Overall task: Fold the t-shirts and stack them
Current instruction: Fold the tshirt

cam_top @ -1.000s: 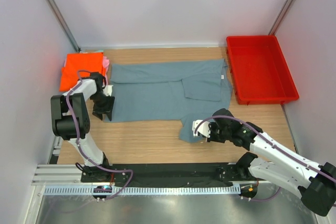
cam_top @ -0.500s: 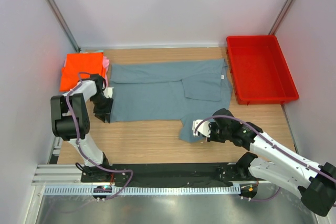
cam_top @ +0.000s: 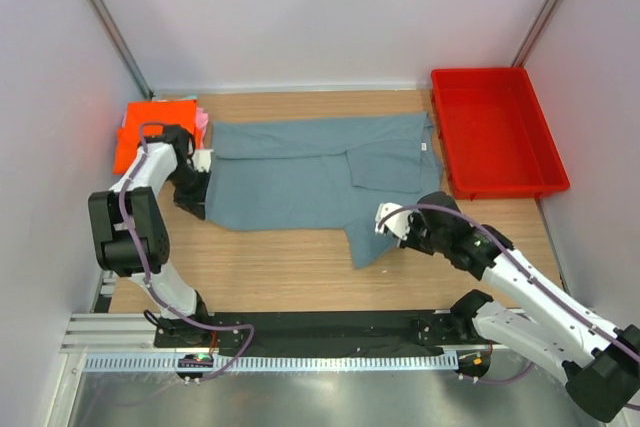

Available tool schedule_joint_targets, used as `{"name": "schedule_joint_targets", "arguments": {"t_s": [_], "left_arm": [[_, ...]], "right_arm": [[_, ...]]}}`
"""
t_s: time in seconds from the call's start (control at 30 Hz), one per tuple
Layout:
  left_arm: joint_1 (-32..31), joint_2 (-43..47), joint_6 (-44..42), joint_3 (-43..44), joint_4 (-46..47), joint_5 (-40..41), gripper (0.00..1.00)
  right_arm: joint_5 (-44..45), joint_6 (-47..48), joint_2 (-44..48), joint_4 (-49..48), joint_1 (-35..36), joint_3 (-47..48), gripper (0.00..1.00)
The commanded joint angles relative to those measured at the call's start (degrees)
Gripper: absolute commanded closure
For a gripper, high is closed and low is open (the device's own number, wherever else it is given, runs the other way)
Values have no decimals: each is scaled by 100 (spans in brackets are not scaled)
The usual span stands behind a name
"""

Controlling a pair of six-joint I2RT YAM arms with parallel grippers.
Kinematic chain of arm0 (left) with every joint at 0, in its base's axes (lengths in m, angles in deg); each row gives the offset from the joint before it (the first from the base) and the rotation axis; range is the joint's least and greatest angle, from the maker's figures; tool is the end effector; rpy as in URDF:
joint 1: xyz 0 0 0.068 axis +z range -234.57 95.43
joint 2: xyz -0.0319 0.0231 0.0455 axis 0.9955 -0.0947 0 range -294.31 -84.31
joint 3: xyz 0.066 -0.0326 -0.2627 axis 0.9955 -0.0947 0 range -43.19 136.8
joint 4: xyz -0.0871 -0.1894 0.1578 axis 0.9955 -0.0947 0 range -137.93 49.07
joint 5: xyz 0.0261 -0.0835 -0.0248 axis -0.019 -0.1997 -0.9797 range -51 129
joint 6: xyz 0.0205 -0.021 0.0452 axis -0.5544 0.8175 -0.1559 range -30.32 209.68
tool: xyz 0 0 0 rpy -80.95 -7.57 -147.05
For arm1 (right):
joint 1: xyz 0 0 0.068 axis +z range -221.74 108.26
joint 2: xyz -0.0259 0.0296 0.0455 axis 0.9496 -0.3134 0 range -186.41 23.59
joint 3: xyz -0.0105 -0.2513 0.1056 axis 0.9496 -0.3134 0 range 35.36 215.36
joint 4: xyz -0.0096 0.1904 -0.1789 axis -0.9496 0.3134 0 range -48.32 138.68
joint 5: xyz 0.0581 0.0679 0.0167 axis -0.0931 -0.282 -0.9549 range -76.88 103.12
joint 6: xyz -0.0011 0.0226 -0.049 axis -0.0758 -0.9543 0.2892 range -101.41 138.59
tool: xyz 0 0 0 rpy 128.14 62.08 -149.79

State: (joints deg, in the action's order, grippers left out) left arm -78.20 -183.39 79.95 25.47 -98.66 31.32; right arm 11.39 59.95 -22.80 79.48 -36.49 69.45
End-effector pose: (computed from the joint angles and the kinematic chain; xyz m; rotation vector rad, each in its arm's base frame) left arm 0.3055 0.0293 0.1927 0.0939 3.0831 -0.1981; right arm 0.1303 0.0934 0.2270 -1.5259 1.9101 -0.0104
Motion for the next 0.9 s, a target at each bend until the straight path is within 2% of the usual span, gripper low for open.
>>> {"name": "schedule_joint_targets", "arguments": {"t_s": [0.0,0.27,0.5,0.87], "left_arm": [[40,548,-169,786,-597,-330,100],[40,469,-371,1527,-941,-366,100],[92,232,-441,1896,-792,-313,100],[189,-1172,-389,3416,-853,-436,100]], "right_arm": [[428,-137,-27,-185,-167,808,99],[709,-383,-748,-352,-535,2056,99],[938,-506,-1495,-1080,-1063,2769,99],[701,-533,-3375,-1907,-1643,4009,99]]}}
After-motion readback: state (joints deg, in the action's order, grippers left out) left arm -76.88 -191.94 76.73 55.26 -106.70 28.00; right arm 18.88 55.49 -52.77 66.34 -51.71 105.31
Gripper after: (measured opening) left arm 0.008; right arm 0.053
